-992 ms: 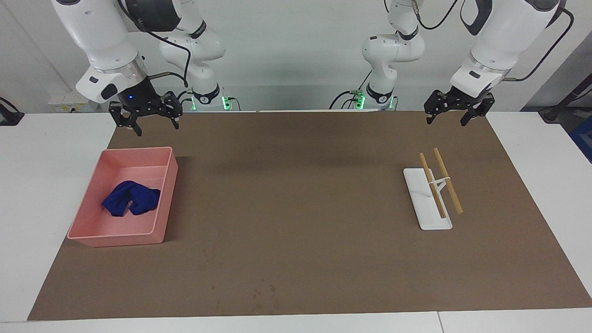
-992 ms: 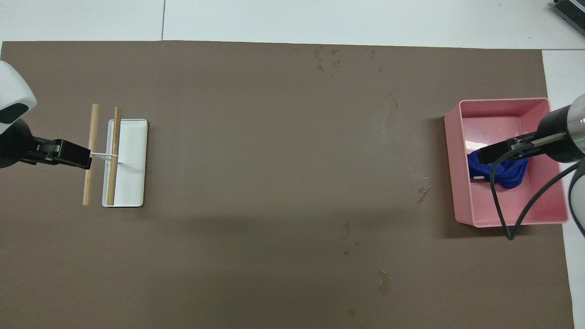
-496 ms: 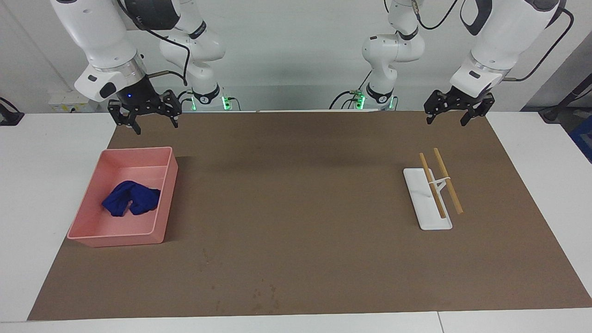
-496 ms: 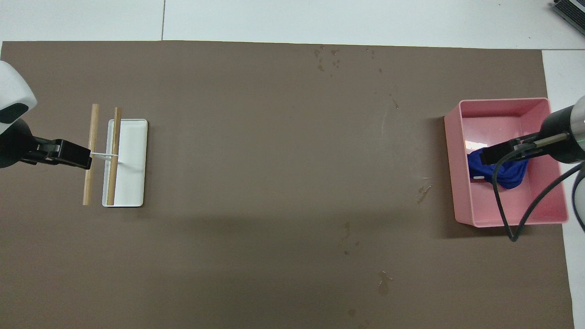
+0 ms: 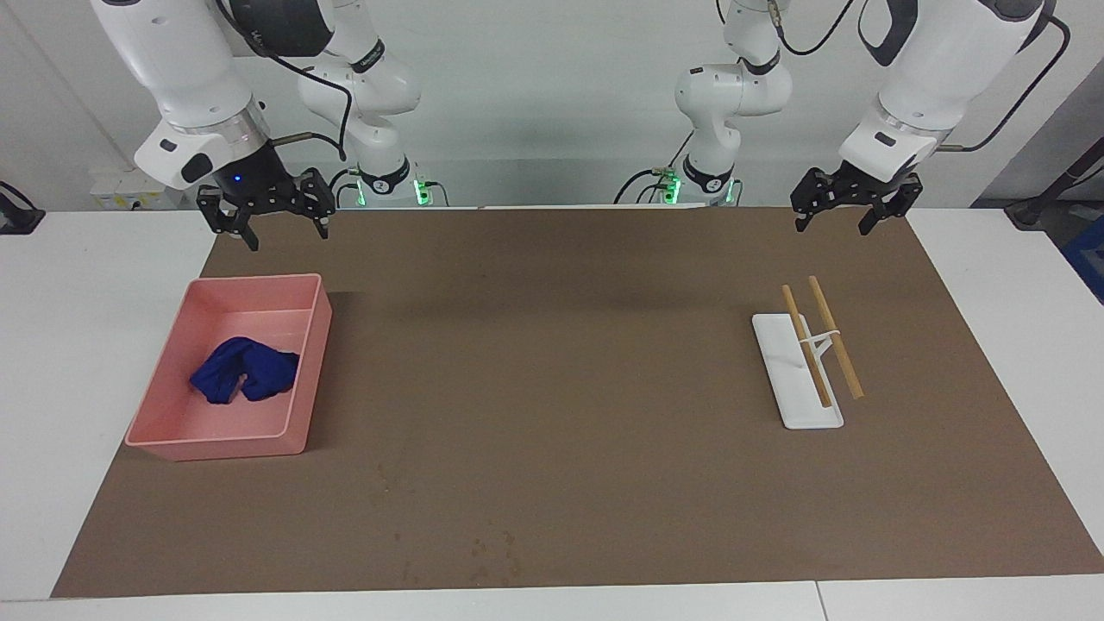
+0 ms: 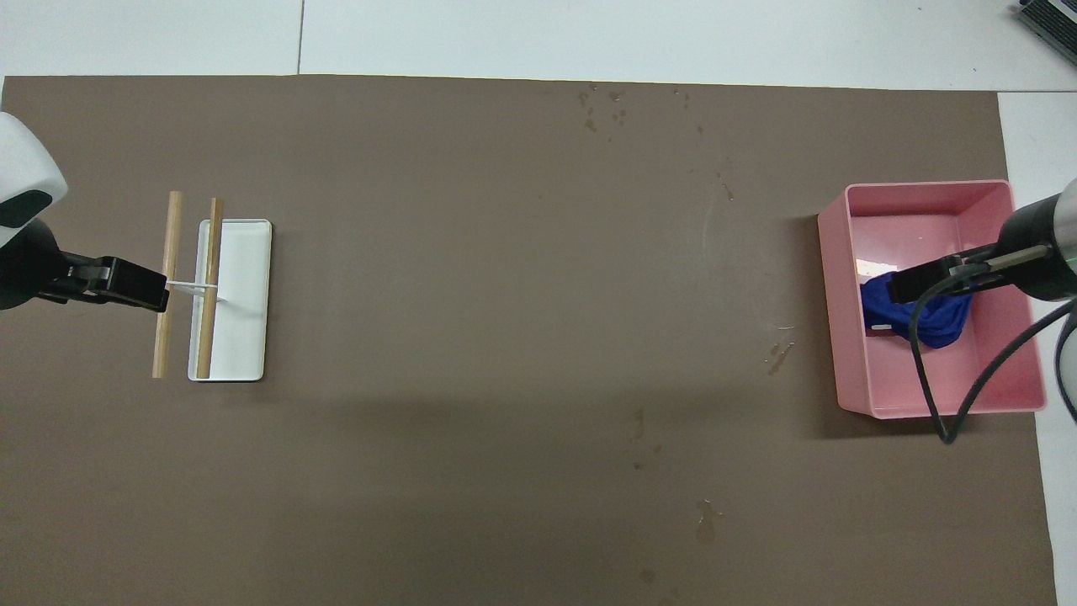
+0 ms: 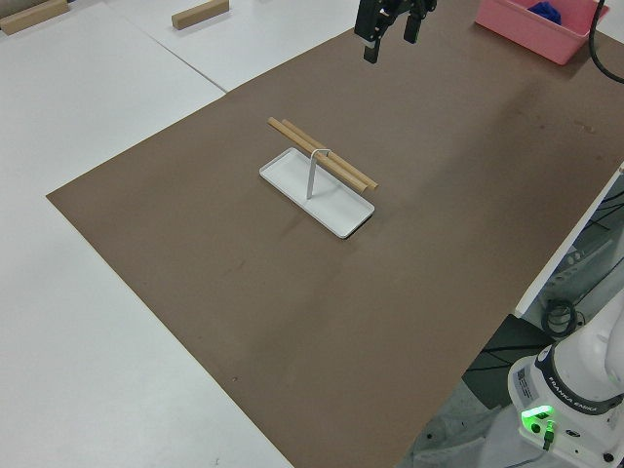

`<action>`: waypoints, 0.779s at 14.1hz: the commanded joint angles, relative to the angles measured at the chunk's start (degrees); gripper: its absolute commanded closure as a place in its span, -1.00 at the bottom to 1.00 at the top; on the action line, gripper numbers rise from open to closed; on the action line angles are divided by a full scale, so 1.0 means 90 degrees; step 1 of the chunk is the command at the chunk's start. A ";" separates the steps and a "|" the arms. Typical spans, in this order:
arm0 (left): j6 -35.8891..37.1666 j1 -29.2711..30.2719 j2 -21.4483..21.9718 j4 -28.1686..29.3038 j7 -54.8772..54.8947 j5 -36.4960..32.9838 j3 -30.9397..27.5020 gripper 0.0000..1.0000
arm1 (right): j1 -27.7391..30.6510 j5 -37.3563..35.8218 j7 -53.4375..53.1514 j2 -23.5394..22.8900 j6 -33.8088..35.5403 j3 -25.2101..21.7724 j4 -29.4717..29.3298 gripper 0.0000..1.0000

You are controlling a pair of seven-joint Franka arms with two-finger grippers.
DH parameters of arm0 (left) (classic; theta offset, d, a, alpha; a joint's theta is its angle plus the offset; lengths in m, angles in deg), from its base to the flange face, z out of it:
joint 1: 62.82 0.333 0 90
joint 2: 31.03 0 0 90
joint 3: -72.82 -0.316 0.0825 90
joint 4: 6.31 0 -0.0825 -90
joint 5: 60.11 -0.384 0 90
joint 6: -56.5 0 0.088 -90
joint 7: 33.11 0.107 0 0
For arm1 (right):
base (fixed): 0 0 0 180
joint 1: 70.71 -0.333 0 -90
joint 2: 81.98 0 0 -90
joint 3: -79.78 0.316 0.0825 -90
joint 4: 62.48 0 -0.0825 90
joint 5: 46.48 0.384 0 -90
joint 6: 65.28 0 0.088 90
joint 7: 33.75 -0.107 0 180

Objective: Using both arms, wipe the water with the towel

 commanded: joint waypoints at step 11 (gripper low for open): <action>0.0042 0.0054 0.0062 0.0073 0.0046 -0.0061 0.0038 -1.00 | 0.0130 -0.0039 -0.0463 -0.0033 0.0214 0.0127 -0.0186 -1.00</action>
